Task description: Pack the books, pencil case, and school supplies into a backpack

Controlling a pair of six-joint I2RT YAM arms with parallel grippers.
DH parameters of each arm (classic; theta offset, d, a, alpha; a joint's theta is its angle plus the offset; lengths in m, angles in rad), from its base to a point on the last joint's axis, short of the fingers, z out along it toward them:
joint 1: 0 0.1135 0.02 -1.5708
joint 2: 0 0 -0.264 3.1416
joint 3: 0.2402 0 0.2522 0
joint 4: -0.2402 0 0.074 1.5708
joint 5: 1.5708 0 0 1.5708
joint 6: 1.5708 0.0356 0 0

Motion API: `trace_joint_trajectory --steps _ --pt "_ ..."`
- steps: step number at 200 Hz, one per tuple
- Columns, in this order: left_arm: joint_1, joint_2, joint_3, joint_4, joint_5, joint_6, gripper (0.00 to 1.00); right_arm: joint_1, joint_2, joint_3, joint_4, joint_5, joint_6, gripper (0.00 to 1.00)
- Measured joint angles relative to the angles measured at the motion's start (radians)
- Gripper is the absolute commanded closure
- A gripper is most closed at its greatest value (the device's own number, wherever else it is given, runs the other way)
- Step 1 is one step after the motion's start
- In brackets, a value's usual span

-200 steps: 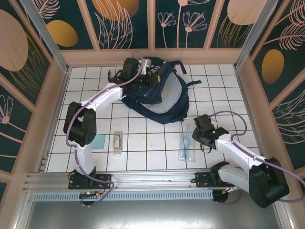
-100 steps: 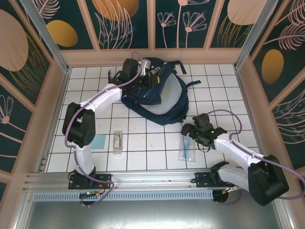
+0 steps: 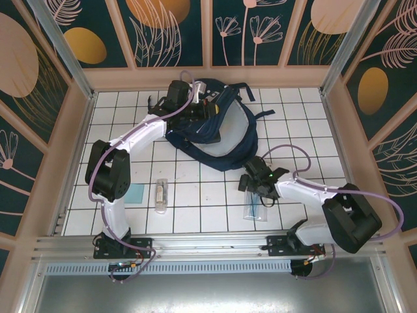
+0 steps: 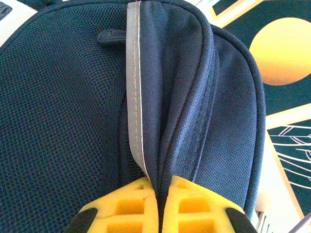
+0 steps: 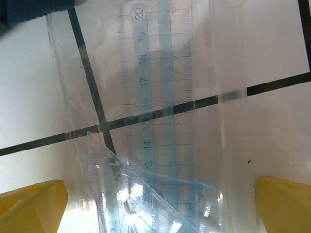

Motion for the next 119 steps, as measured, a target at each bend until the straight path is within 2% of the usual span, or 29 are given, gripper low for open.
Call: trace_joint_trajectory --steps 43,60,80,95,119 --pt "0.000 0.000 0.000 0.000 0.000 0.000 1.00 0.029 0.074 0.043 -0.035 0.044 0.001 0.04" --pt "0.000 0.000 0.000 0.000 0.000 0.000 1.00 0.032 0.082 0.047 -0.035 0.048 0.002 0.14" --pt "0.000 0.000 0.000 0.000 0.000 0.000 1.00 0.034 0.083 0.045 -0.023 0.050 0.004 0.35" --pt "0.000 0.000 0.000 0.000 0.000 0.000 1.00 0.034 0.083 0.044 -0.015 0.051 0.008 0.39" --pt "0.000 0.000 0.000 0.000 0.000 0.000 1.00 0.028 0.073 0.041 -0.015 0.044 0.013 0.51"
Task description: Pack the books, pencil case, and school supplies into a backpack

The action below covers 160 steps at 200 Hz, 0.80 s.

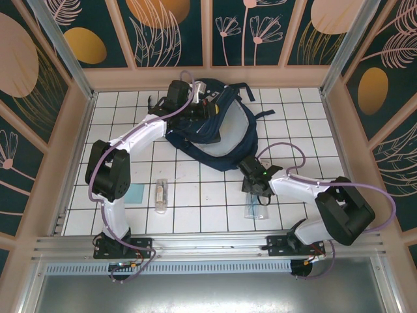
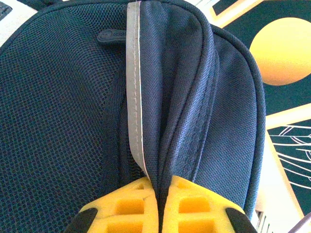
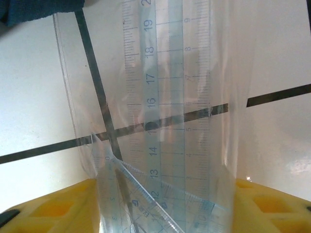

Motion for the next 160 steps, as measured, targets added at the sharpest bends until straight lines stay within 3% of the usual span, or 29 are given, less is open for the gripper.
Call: trace_joint_trajectory --steps 57,121,135,146,160 --pt "0.000 0.000 0.000 0.000 0.000 0.000 1.00 -0.044 -0.063 -0.029 0.010 -0.042 0.011 0.71" --pt "0.000 0.000 0.000 0.000 0.000 0.000 1.00 -0.102 -0.171 -0.054 0.027 -0.088 0.018 0.71" --pt "0.000 0.000 0.000 0.000 0.000 0.000 1.00 -0.109 -0.177 -0.054 0.028 -0.096 0.015 0.82" --pt "0.000 0.000 0.000 0.000 0.000 0.000 1.00 -0.117 -0.188 -0.055 0.029 -0.107 0.015 1.00" --pt "0.000 0.000 0.000 0.000 0.000 0.000 1.00 -0.128 -0.220 -0.055 0.047 -0.140 0.014 1.00"
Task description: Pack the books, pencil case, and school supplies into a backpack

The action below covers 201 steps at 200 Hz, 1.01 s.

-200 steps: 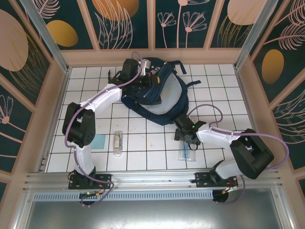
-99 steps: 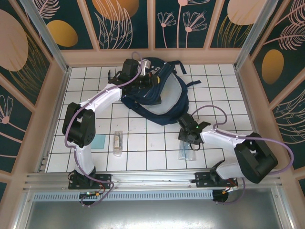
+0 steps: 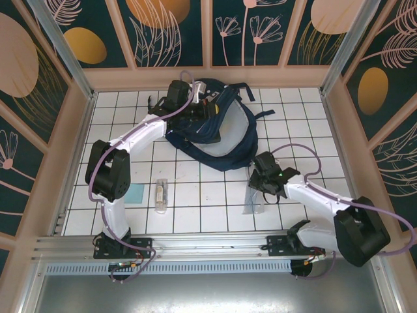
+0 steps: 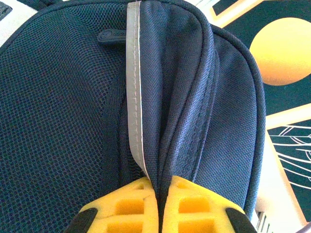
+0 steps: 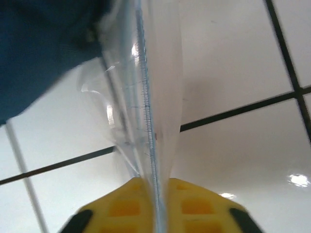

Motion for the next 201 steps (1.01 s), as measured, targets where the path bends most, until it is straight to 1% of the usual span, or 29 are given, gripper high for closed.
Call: trace_joint_trajectory --steps 54,73,91,124,154,175,201 --pt "0.000 0.000 0.000 0.000 0.000 0.000 1.00 -0.013 -0.024 -0.009 0.019 -0.031 -0.001 1.00" --pt "0.000 0.000 0.000 0.000 -0.002 0.000 1.00 -0.045 -0.040 -0.008 0.008 -0.045 -0.012 1.00" --pt "0.000 0.000 0.000 0.000 -0.004 0.000 1.00 -0.079 -0.078 0.004 -0.040 -0.052 -0.033 1.00" --pt "0.000 0.000 0.001 0.000 -0.004 0.000 1.00 -0.148 -0.152 0.106 -0.127 -0.068 -0.086 1.00" --pt "0.000 0.000 0.011 -0.005 -0.005 0.001 1.00 -0.179 -0.161 0.224 -0.164 -0.089 -0.137 1.00" --pt "0.000 0.000 0.024 -0.016 -0.009 0.002 1.00 -0.189 -0.146 0.279 -0.147 -0.110 -0.163 1.00" --pt "0.000 0.000 0.033 -0.028 -0.012 0.009 1.00 -0.196 -0.069 0.308 -0.017 -0.168 -0.167 1.00"
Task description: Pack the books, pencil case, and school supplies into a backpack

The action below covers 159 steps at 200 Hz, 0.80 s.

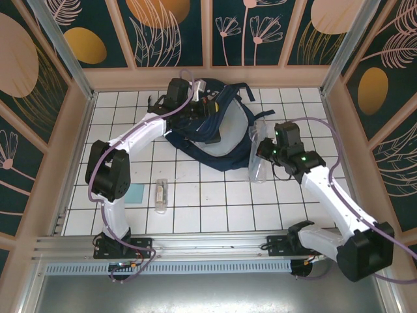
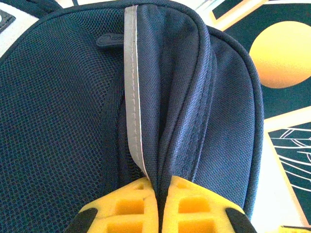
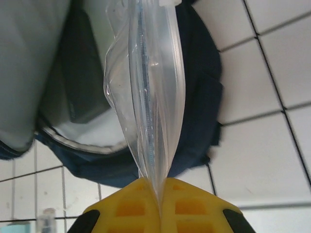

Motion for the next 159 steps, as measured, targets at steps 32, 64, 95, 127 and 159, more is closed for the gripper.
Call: trace_joint_trajectory --steps 32,64,95,127,159 --pt "0.000 0.000 0.007 -0.005 -0.002 0.000 1.00 0.000 0.201 0.020 0.252 -0.066 0.034 1.00" --pt "0.000 0.000 0.010 -0.007 0.001 0.000 1.00 0.000 0.430 0.068 0.502 -0.125 0.101 1.00" --pt "0.003 0.000 0.012 -0.006 0.014 -0.005 1.00 0.008 0.607 0.145 0.705 -0.156 0.184 1.00" --pt "0.006 0.000 0.018 -0.003 0.016 -0.020 1.00 0.047 0.765 0.245 0.874 -0.140 0.328 1.00" --pt "0.010 0.000 0.022 0.011 0.020 -0.050 1.00 0.105 0.929 0.373 0.955 -0.078 0.443 1.00"
